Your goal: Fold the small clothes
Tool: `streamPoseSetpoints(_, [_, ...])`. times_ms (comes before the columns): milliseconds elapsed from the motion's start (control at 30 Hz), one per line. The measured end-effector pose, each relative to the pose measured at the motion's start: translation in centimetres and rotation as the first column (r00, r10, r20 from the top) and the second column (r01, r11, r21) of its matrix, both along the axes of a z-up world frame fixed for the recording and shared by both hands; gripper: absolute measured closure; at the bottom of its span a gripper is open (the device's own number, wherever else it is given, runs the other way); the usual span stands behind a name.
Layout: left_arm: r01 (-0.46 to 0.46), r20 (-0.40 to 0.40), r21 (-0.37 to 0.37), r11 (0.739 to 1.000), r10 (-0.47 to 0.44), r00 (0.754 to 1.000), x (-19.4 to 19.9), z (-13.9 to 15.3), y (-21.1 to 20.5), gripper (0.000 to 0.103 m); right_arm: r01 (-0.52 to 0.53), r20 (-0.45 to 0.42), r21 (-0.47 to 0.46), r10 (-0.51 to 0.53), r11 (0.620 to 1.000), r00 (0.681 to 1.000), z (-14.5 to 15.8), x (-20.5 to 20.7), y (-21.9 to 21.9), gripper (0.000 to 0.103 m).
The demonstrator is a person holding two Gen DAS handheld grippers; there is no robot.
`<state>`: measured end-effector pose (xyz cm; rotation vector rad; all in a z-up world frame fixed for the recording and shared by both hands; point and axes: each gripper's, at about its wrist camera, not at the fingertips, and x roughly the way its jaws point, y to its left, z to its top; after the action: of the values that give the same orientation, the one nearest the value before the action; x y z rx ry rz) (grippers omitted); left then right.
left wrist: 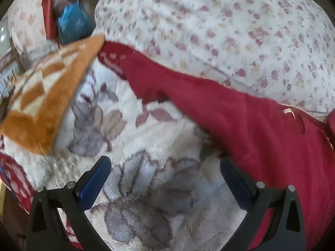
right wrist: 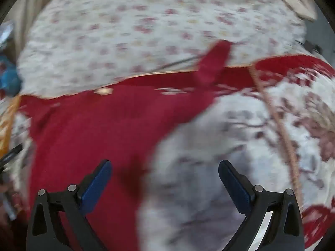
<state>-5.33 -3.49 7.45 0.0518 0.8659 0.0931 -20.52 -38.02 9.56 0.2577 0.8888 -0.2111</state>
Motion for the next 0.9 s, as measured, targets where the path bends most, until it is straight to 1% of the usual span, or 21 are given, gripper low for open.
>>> streamPoseSetpoints(33, [0.010,0.005,0.005,1.000,-0.010,1.000,0.1,0.4,-0.4,0.000,-0.019,0.004,0.005,0.019,1.000,1.000,0.3,0.6,0.7,0.000])
streamPoseSetpoints(67, [0.025,0.010,0.001,1.000,-0.025,1.000,0.2,0.8,-0.7,0.000,-0.048,0.011,0.008,0.048,0.999,0.999,0.8,1.1,2.3,0.000])
streamPoseSetpoints(133, [0.042,0.018,-0.026,0.999,-0.042,0.999,0.3,1.1,-1.1,0.000,-0.108,0.025,0.040,0.107,0.993,0.994,1.5,2.3,5.4,0.000])
streamPoseSetpoints(167, [0.046,0.021,-0.038,0.998,-0.045,0.999,0.4,1.3,-1.4,0.000,-0.134,0.028,0.070,0.132,0.989,0.991,1.7,2.9,7.1,0.000])
streamPoseSetpoints(200, [0.047,0.037,-0.048,0.998,-0.045,0.998,0.0,0.9,-1.3,0.000,-0.150,0.030,0.099,0.148,0.984,0.989,1.9,3.4,8.0,0.000])
streamPoseSetpoints(233, [0.053,0.040,-0.051,0.997,-0.051,0.998,0.1,1.0,-1.3,0.000,-0.172,0.038,0.146,0.168,0.974,0.985,2.2,3.9,9.5,0.000])
streamPoseSetpoints(300, [0.059,0.053,-0.050,0.997,-0.057,0.997,0.1,0.7,-1.1,0.000,-0.223,0.085,0.231,0.208,0.947,0.974,2.8,3.9,11.1,0.000])
streamPoseSetpoints(333, [0.060,0.056,-0.051,0.997,-0.057,0.997,0.2,0.6,-1.0,0.000,-0.250,0.103,0.257,0.231,0.933,0.968,3.3,4.3,12.3,0.000])
streamPoseSetpoints(367, [0.065,0.061,-0.052,0.997,-0.062,0.996,0.1,0.5,-0.9,0.000,-0.267,0.109,0.263,0.246,0.927,0.963,3.9,4.7,12.8,0.000])
streamPoseSetpoints(400, [0.069,0.064,-0.053,0.996,-0.066,0.996,0.0,0.3,-0.8,0.000,-0.276,0.117,0.248,0.254,0.929,0.960,4.4,5.2,13.6,0.000])
streamPoseSetpoints(467, [0.072,0.063,-0.051,0.996,-0.068,0.996,0.0,0.3,-0.8,0.000,-0.270,0.120,0.205,0.249,0.941,0.961,4.9,5.8,14.9,0.000])
streamPoseSetpoints(533, [0.074,0.065,-0.052,0.996,-0.070,0.995,0.1,0.3,-0.7,0.000,-0.265,0.111,0.214,0.246,0.940,0.963,5.1,6.1,15.1,0.000])
streamPoseSetpoints(567, [0.075,0.064,-0.051,0.996,-0.071,0.995,0.2,0.3,-0.8,0.000,-0.254,0.101,0.238,0.236,0.938,0.967,5.1,6.3,15.2,0.000])
streamPoseSetpoints(600, [0.079,0.064,-0.051,0.996,-0.075,0.995,0.2,0.2,-0.6,0.000,-0.236,0.076,0.281,0.224,0.930,0.972,5.1,6.4,15.1,0.000])
streamPoseSetpoints(667, [0.077,0.062,-0.056,0.995,-0.073,0.995,0.2,0.1,-0.7,0.000,-0.228,0.054,0.397,0.225,0.889,0.973,5.7,5.5,14.0,0.000])
streamPoseSetpoints(700, [0.077,0.057,-0.061,0.995,-0.074,0.996,0.3,0.1,-0.8,0.000,-0.246,0.075,0.447,0.238,0.860,0.968,6.7,4.6,13.7,0.000])
streamPoseSetpoints(733, [0.080,0.052,-0.067,0.995,-0.076,0.996,0.4,0.0,-0.8,0.000,-0.264,0.096,0.471,0.248,0.842,0.964,7.7,4.1,13.7,0.000])
streamPoseSetpoints(767, [0.084,0.046,-0.073,0.994,-0.080,0.996,0.5,0.0,-0.9,0.000,-0.284,0.116,0.476,0.260,0.832,0.958,8.9,3.4,13.7,0.000])
streamPoseSetpoints(800, [0.088,0.042,-0.079,0.993,-0.085,0.995,0.5,-0.1,-1.0,0.000,-0.303,0.136,0.458,0.272,0.835,0.953,10.4,2.6,13.8,0.000])
streamPoseSetpoints(900, [0.097,0.052,-0.073,0.993,-0.094,0.994,0.3,0.2,-1.5,0.000,-0.328,0.196,0.363,0.272,0.872,0.942,14.3,0.0,13.8,0.000])
